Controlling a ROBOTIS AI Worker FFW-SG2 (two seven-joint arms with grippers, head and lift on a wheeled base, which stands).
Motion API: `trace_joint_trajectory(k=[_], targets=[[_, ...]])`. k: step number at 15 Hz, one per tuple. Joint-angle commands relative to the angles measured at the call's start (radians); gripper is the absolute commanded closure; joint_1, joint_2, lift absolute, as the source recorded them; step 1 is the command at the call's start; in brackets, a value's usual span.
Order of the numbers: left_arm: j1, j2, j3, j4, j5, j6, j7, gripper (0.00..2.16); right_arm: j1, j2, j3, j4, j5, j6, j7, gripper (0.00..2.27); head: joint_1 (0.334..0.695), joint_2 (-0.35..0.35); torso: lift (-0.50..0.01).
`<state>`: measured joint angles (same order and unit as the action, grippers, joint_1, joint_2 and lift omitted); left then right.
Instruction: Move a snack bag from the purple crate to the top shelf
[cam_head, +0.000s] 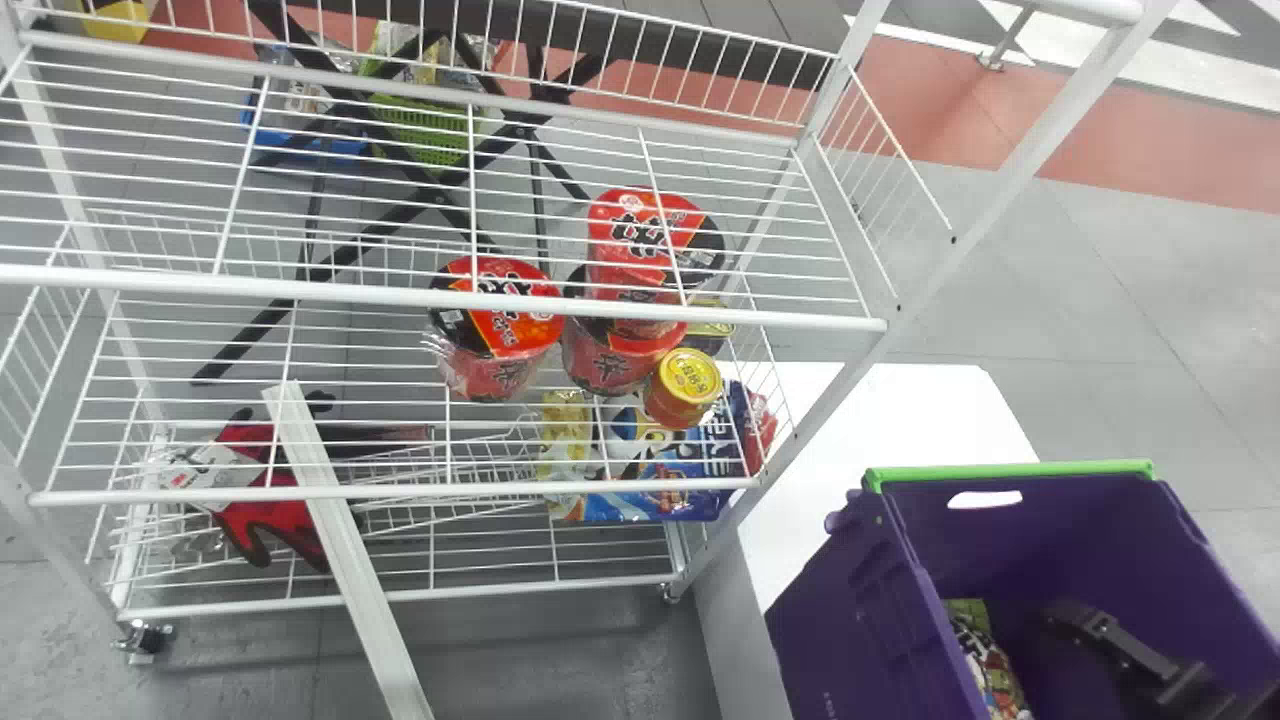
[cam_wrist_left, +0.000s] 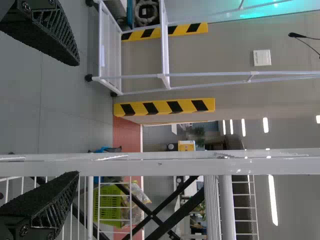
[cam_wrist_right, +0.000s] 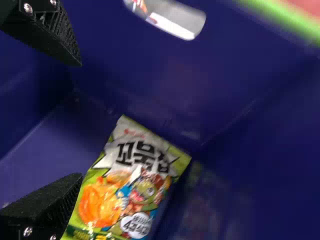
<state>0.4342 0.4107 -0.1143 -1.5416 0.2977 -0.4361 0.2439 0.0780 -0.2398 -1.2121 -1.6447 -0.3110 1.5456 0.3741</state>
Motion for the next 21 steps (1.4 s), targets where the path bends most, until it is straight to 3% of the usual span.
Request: trace_joint_trajectory(k=[1,5,8,11,15,19,21], targets=[[0.0,0.0,-0.002,0.003,0.0,-0.003,0.0,0.01,-0.06,-0.081,0.023,0.147,0.055,0.027,-0.006,0.0,0.695,-0.35,-0.453],[-0.002,0.002,-0.002,0.003,0.0,-0.003,0.0,0.01,-0.136,-0.205,0.137,0.391,0.107,-0.031,-0.05,0.0,0.695,-0.35,-0.453],[-0.002,0.002,-0.002,0.006,0.0,-0.009,0.0,0.01,-0.198,-0.22,0.217,0.529,0.214,-0.209,-0.05,0.0,0.695,-0.35,-0.453],[-0.002,0.0,-0.001,0.011,0.001,-0.022,0.0,0.01,-0.231,-0.273,0.304,0.706,0.263,-0.362,-0.041,0.0,0.695,-0.35,-0.453],[-0.002,-0.001,-0.001,0.017,0.001,-0.028,0.002,0.01,-0.231,-0.265,0.398,0.766,0.363,-0.445,0.005,0.0,0.695,-0.35,-0.453],[-0.002,-0.003,-0.001,0.017,0.001,-0.031,0.008,0.01,-0.222,-0.222,0.499,0.767,0.497,-0.488,0.089,0.0,0.695,-0.35,-0.453],[0.003,-0.004,-0.001,0.017,0.001,-0.046,0.012,0.01,-0.222,-0.22,0.563,0.773,0.547,-0.488,0.124,0.0,0.695,-0.35,-0.453]])
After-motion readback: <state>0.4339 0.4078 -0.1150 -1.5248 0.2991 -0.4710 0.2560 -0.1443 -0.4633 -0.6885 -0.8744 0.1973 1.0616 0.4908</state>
